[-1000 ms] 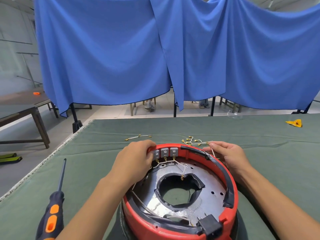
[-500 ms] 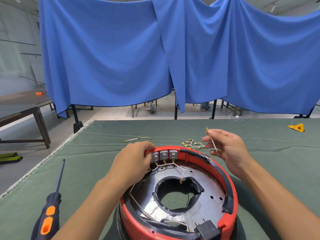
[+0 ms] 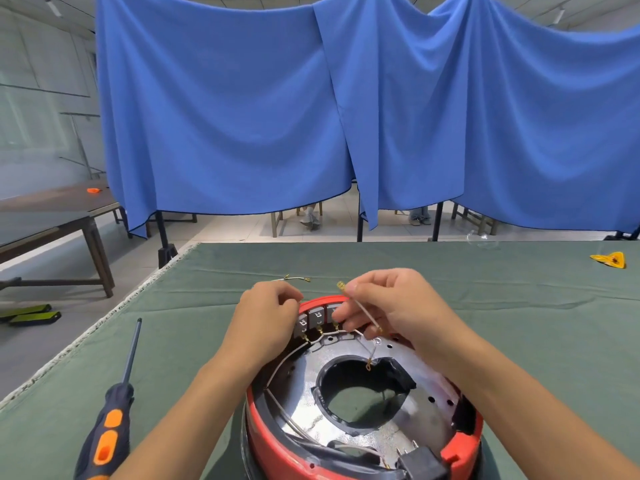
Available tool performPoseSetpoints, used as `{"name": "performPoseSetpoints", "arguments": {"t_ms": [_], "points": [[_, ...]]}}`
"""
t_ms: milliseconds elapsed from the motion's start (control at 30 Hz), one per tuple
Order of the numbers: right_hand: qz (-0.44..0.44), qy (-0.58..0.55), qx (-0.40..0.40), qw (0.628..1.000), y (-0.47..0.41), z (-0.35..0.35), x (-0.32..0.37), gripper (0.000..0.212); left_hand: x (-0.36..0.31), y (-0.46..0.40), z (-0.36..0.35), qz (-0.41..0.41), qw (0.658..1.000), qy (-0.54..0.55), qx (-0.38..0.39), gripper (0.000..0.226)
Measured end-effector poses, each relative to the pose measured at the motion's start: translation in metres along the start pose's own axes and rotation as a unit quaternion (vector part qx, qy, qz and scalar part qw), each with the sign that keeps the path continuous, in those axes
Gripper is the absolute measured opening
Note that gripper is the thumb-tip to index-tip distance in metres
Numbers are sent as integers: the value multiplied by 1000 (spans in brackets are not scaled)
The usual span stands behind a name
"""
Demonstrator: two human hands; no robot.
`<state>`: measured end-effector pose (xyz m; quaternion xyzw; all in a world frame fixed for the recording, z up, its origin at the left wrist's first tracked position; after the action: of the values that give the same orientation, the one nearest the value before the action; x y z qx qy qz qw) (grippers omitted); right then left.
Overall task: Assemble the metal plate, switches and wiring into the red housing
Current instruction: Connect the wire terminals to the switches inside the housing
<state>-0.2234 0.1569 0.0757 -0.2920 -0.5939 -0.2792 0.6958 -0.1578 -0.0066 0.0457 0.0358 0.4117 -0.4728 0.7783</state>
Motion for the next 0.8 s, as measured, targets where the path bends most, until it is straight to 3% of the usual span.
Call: {"name": "performPoseSetpoints", "arguments": {"t_ms": [167, 300, 433, 533, 633, 733, 800], "points": [[-44, 45, 32, 998, 3, -11, -9, 22, 5, 1, 2, 68, 997, 40, -16, 30], [-46, 102, 21, 993, 4, -15, -16, 24, 4, 1, 3, 59, 997, 46, -17, 21], [-66, 150, 42, 986, 7, -20, -21, 22, 0, 4, 2, 16, 1000, -15, -4, 14], [-93, 196, 41, 975, 5, -22, -23, 19, 2, 4, 4, 34, 999, 16, -2, 14], [-84, 277, 31, 957, 1, -24, -19, 18, 3, 3, 5, 42, 999, 30, 6, 21], [-110, 306, 41, 945, -5, -28, -7, 19, 5, 3, 4, 53, 998, 39, 2, 45], [-111, 342, 29, 933, -11, -31, 1, 20, 6, 2, 4, 58, 998, 37, 0, 45]]}}
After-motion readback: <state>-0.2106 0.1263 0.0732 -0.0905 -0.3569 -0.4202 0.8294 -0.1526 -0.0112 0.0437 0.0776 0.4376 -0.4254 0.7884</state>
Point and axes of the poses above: each hand's wrist, its own y-axis away from the middle knuckle, its own z-axis out of the back of the hand, x = y × z, the point moved 2 cm from there along -y, towards the middle knuckle
